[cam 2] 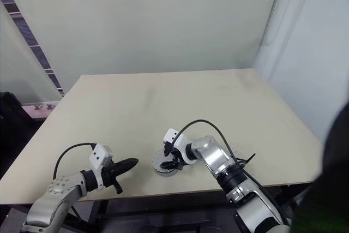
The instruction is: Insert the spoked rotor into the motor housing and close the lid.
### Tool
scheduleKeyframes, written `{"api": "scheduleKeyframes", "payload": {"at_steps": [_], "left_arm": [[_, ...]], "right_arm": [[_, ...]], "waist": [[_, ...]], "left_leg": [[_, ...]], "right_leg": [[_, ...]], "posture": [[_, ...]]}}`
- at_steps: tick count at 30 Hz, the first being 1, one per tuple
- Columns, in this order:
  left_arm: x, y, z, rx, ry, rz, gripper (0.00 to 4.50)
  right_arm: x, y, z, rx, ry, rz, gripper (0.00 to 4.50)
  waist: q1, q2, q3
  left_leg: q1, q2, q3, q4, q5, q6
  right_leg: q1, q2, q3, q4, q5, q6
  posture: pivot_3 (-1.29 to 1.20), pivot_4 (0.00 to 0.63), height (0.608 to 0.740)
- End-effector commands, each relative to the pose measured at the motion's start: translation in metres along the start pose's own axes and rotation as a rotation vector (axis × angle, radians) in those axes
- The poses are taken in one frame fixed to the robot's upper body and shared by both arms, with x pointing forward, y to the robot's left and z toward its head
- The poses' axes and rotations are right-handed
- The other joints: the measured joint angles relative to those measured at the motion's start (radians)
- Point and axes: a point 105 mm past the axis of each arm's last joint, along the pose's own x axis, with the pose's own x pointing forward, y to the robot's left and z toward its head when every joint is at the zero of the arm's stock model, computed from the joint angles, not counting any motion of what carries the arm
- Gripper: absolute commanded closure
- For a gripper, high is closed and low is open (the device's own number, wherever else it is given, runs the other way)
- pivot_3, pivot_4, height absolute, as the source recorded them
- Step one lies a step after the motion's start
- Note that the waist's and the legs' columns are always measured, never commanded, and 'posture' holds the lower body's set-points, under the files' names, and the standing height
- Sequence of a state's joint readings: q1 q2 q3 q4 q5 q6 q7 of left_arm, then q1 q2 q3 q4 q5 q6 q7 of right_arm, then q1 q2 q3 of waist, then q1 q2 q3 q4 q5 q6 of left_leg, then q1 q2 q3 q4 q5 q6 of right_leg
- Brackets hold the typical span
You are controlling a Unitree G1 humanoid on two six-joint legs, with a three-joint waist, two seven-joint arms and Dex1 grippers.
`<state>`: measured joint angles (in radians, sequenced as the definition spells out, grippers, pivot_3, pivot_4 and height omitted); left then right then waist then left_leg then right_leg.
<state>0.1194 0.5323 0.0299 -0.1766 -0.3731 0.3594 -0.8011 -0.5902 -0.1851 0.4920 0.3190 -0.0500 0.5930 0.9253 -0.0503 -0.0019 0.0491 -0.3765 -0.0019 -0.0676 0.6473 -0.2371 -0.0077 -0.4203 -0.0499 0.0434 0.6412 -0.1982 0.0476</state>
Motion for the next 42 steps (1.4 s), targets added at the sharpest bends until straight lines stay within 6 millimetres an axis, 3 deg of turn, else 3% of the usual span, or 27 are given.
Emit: {"api": "scheduleKeyframes", "payload": {"at_steps": [1,18,35,42], "left_arm": [[0.001,0.000,0.015,0.035,-0.049,-0.003,4.50],[0.003,-0.002,0.013,0.024,-0.056,-0.005,4.50],[0.003,-0.002,0.014,0.027,-0.057,-0.005,4.50],[0.003,-0.002,0.014,0.030,-0.055,-0.005,4.50]], "right_arm": [[-0.002,0.000,-0.004,-0.024,0.040,-0.021,1.19],[0.003,0.003,-0.019,0.062,0.133,-0.068,1.19],[0.009,0.007,-0.021,0.131,0.180,-0.091,1.19],[0.010,0.007,-0.012,0.096,0.121,-0.077,1.19]], "waist": [[0.000,0.000,0.000],[0.000,0.000,-0.001],[-0.001,0.001,-0.001],[-0.003,0.001,-0.001]], "left_leg": [[0.000,0.000,0.000,0.000,0.000,0.000],[0.002,0.000,0.000,0.000,0.000,0.000],[0.014,0.001,0.000,-0.001,-0.003,-0.005],[0.014,0.002,0.000,-0.001,-0.004,-0.006]], "right_leg": [[0.000,0.000,0.000,0.000,0.000,0.000],[0.002,0.000,0.000,0.000,0.000,0.000],[0.011,-0.001,-0.001,-0.002,0.000,0.000],[0.010,-0.001,-0.002,-0.002,0.000,0.000]], "posture": [[0.00,0.000,0.740],[0.00,0.000,0.740],[0.00,0.000,0.740],[0.00,0.000,0.740]]}}
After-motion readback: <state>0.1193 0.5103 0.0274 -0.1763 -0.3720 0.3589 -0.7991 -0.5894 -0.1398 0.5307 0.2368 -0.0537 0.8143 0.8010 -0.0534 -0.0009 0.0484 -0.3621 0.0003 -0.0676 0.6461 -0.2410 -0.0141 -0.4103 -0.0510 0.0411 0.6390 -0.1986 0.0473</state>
